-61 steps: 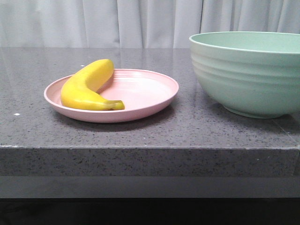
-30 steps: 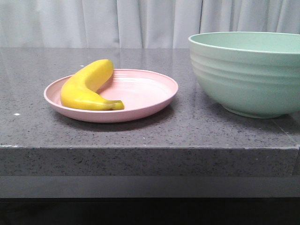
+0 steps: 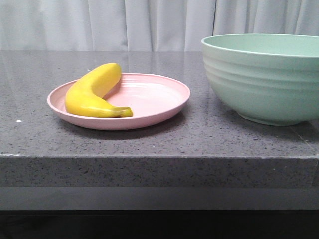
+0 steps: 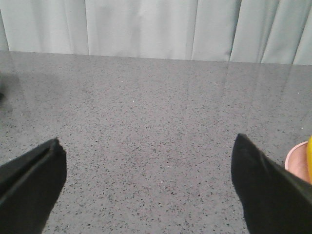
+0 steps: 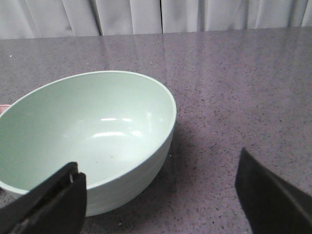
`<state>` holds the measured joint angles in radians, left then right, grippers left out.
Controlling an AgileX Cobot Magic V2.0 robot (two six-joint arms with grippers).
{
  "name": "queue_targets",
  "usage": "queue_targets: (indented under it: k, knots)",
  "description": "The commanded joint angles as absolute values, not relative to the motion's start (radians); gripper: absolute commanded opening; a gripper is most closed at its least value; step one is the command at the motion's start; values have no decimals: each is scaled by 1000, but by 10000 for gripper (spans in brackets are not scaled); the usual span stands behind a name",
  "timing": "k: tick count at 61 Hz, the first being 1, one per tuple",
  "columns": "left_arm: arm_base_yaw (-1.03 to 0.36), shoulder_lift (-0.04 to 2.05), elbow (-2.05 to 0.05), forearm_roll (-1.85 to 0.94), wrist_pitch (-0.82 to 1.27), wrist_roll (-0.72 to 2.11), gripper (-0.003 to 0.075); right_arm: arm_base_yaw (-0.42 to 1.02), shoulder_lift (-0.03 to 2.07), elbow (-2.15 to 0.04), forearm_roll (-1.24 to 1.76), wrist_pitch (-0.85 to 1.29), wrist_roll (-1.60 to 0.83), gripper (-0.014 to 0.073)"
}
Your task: Transfer banana from pink plate to green bowl
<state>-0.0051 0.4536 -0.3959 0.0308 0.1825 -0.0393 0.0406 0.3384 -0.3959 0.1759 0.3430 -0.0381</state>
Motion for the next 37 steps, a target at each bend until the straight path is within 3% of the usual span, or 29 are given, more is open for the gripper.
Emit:
queue_targets:
  k: [1,27,37]
  knots:
    - [-30,480,-471,21,163,-46,662,41,352,-431,170,253,-44,643]
    - [-483,961,-889,-36,565,-94,566,41,352,-431,170,249,-44,643]
    - [-555,1176,-1036,-39,674,-127,566,41,352,-431,170,249,-44,643]
